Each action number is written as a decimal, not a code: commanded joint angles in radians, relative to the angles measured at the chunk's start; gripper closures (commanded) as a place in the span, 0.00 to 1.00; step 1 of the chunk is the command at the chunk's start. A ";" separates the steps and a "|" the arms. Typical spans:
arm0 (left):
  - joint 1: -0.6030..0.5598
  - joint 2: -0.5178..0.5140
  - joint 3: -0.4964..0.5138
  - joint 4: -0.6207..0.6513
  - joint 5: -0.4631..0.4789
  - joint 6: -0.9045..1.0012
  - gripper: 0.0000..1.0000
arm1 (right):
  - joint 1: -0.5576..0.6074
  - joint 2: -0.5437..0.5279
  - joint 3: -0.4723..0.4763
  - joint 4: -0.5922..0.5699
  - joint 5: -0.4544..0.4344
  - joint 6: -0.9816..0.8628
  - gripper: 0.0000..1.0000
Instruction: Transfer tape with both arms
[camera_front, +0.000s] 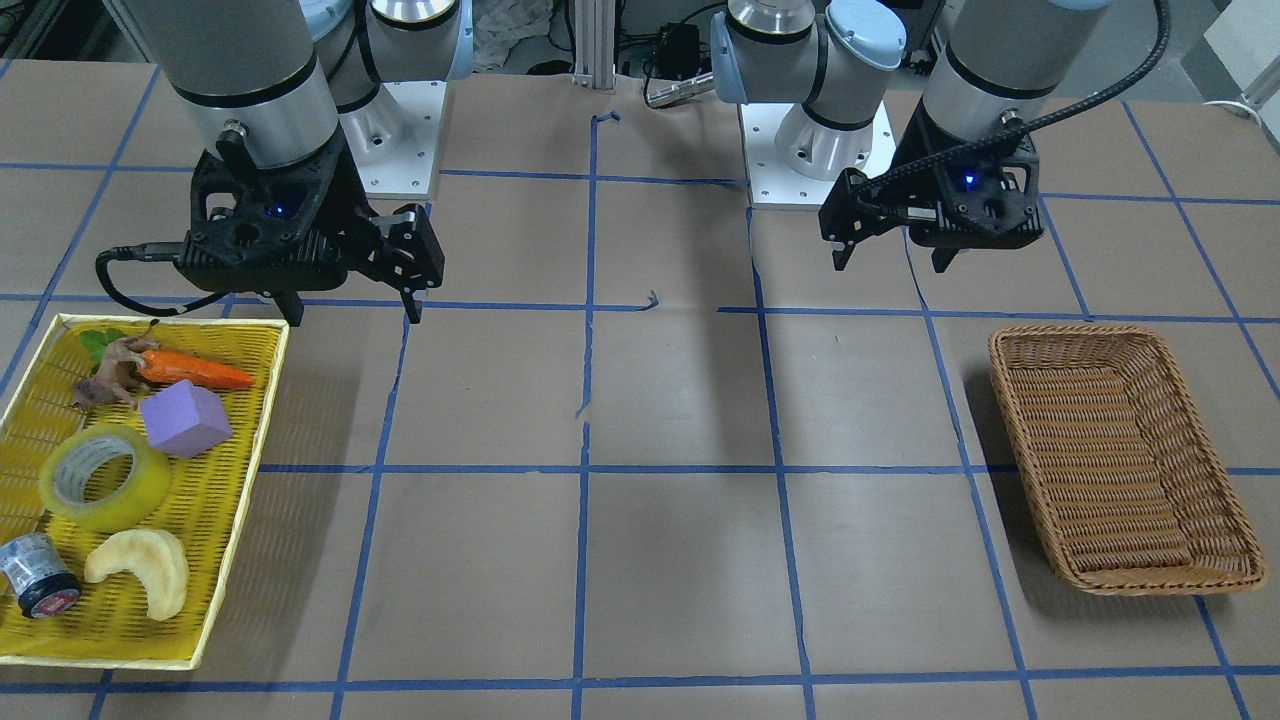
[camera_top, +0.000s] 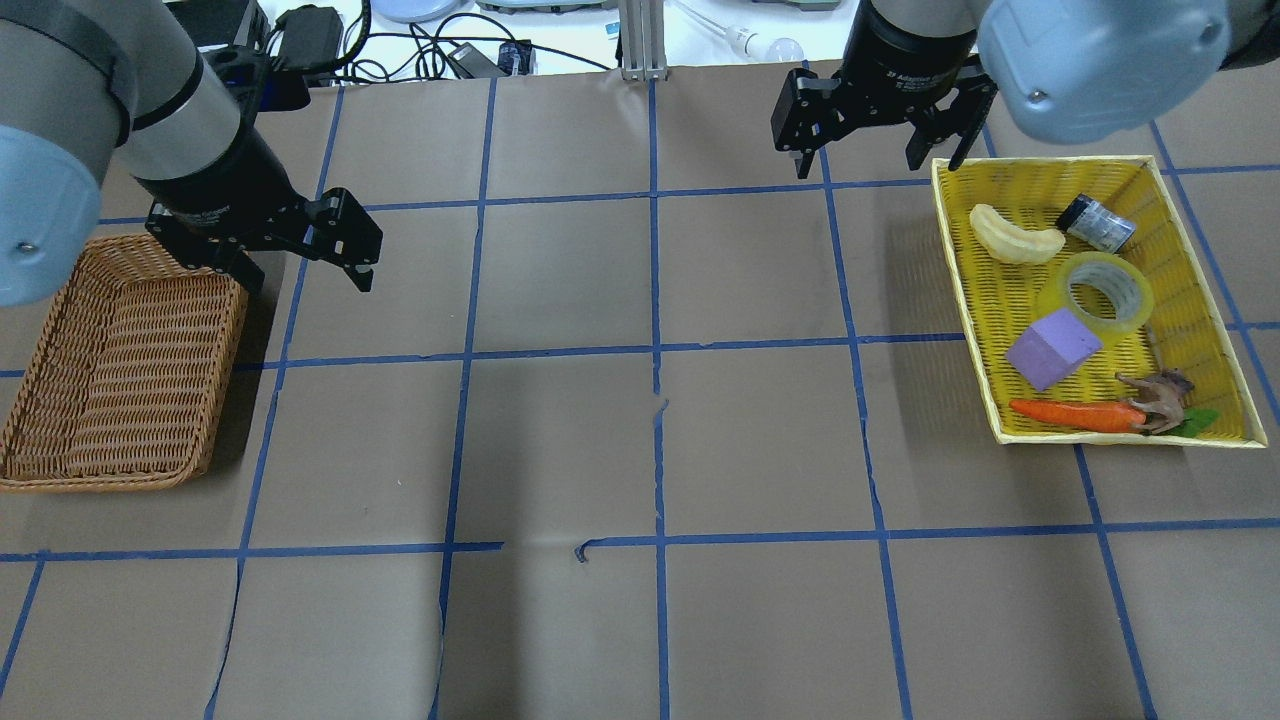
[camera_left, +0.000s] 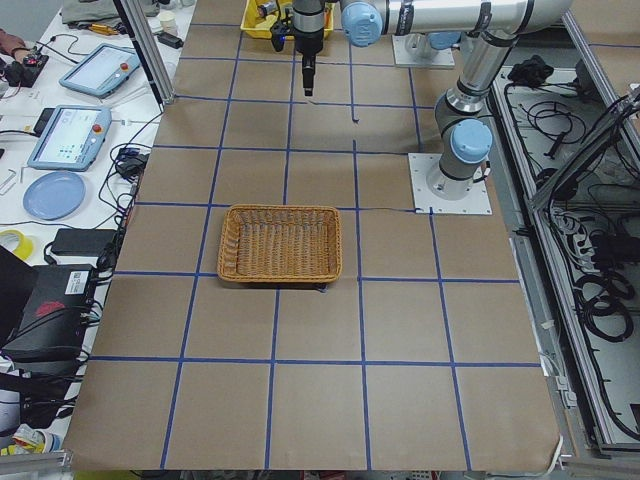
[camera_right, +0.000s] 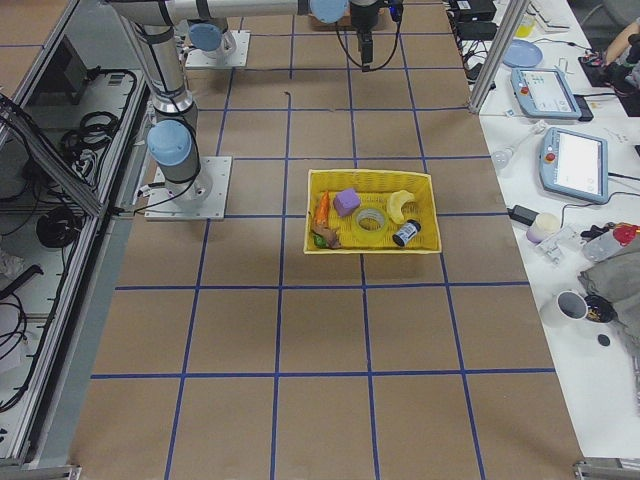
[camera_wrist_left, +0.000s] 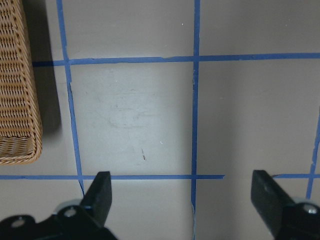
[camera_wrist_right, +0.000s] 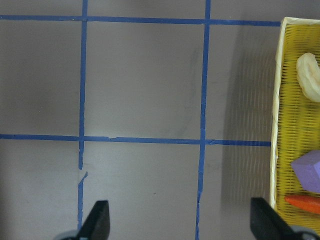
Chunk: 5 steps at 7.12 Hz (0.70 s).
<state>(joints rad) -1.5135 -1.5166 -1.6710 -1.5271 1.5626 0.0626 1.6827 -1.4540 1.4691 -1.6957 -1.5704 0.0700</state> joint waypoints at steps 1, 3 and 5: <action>0.001 0.001 0.000 -0.002 -0.024 0.005 0.00 | 0.000 -0.008 0.020 -0.004 0.000 -0.003 0.00; 0.001 -0.002 -0.006 0.001 -0.022 0.006 0.00 | 0.000 -0.008 0.017 -0.006 0.000 -0.003 0.00; 0.007 -0.017 -0.009 0.015 -0.029 0.011 0.00 | 0.000 -0.008 0.019 -0.004 0.000 -0.003 0.00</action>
<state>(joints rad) -1.5097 -1.5240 -1.6783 -1.5197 1.5380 0.0706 1.6828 -1.4619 1.4875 -1.7008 -1.5707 0.0675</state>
